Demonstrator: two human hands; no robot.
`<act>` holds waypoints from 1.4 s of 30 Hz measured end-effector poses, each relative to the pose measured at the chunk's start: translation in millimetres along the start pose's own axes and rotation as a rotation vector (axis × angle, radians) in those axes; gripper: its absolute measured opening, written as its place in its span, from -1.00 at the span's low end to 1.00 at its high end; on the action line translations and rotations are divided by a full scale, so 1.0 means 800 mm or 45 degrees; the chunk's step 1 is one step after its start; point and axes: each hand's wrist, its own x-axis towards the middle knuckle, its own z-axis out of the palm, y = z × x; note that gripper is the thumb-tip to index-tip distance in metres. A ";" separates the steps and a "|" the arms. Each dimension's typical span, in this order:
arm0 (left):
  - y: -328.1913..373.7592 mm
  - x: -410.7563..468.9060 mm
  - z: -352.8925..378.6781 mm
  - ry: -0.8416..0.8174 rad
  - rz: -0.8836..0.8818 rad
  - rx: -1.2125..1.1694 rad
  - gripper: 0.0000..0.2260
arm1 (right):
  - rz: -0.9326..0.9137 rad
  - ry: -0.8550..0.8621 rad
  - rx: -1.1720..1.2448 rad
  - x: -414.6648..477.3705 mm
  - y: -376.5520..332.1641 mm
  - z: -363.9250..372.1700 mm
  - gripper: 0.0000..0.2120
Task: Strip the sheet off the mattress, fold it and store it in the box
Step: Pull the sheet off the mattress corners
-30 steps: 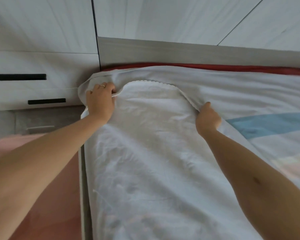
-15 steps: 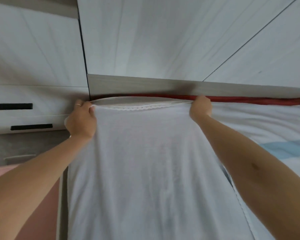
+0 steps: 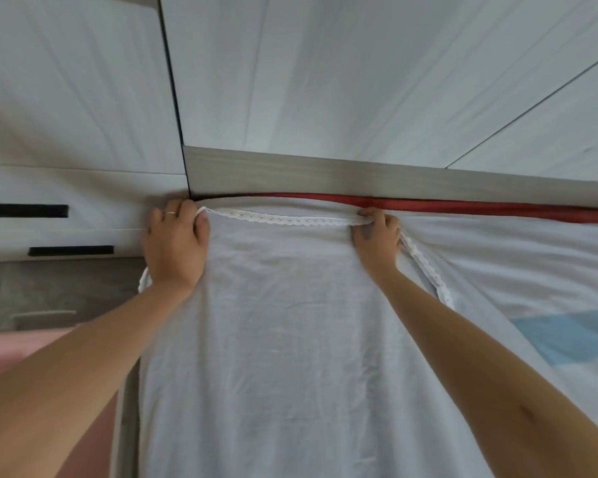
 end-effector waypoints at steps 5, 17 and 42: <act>-0.002 -0.001 0.004 0.031 0.008 0.011 -0.82 | 0.063 0.051 0.128 -0.010 -0.032 0.024 -0.50; -0.001 -0.001 0.005 0.054 0.025 -0.010 -0.80 | 0.583 -0.084 0.351 0.009 -0.092 0.047 -0.02; 0.021 0.013 -0.069 -0.446 0.072 -0.502 -0.73 | 0.508 0.496 0.136 -0.073 0.062 -0.097 -0.80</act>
